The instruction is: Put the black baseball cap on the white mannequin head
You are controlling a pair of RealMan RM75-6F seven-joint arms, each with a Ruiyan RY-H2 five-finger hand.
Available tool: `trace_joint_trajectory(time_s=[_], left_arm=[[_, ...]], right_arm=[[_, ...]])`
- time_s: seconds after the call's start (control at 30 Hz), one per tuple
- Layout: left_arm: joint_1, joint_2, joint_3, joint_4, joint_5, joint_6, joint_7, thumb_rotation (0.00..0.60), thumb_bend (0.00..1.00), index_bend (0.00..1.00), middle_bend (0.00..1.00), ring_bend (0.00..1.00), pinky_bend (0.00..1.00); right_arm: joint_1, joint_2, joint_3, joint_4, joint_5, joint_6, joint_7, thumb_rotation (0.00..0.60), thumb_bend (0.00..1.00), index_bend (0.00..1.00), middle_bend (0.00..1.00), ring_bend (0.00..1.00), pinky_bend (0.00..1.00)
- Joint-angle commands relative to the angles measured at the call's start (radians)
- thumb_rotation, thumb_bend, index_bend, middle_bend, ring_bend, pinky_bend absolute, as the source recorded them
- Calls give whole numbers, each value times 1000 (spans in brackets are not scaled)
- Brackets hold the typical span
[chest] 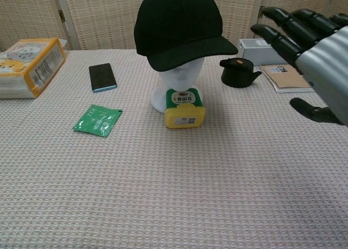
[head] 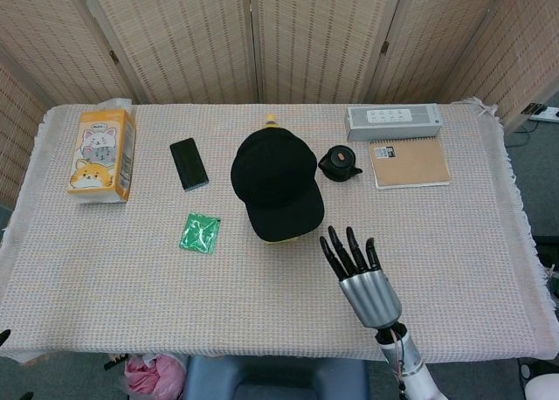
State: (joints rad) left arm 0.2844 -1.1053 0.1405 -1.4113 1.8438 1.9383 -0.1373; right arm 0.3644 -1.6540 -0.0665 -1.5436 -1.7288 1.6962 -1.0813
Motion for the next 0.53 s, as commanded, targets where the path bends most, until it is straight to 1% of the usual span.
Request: trace_joint_trajectory(time_s=[0.03, 0.1, 0.2, 0.27, 0.33, 0.43, 0.53], left_arm=[[-5, -6, -3, -9, -1, -12, 23, 600, 65, 98, 0, 7, 133], [-7, -10, -5, -10, 6, -12, 37, 600, 65, 98, 0, 7, 133], [-11, -19, -4, 2, 23, -8, 48, 600, 65, 99, 0, 7, 133], [-11, -28, -8, 14, 25, 0, 50, 600, 65, 99, 0, 7, 133], [-11, -34, -9, 19, 21, -4, 54, 600, 65, 100, 0, 7, 133], [-12, -42, -11, 14, 19, -9, 73, 600, 64, 100, 0, 7, 133], [-15, -48, -12, 6, 22, -18, 95, 600, 65, 101, 0, 7, 133]], right_arm=[[-124, 174, -58, -122, 121, 48, 263, 600, 162, 0, 0, 96, 340], [-154, 226, -72, -131, 153, 47, 364, 600, 162, 0, 0, 86, 318], [-206, 301, -85, -114, 189, 63, 560, 600, 161, 0, 0, 65, 254], [-247, 336, -83, -65, 201, 95, 717, 600, 157, 0, 0, 64, 235], [-279, 359, -88, 0, 203, 109, 813, 600, 135, 0, 0, 59, 203], [-313, 385, -92, 45, 209, 107, 876, 600, 73, 0, 0, 33, 159], [-329, 415, -84, 30, 216, 98, 915, 600, 61, 0, 0, 17, 136]])
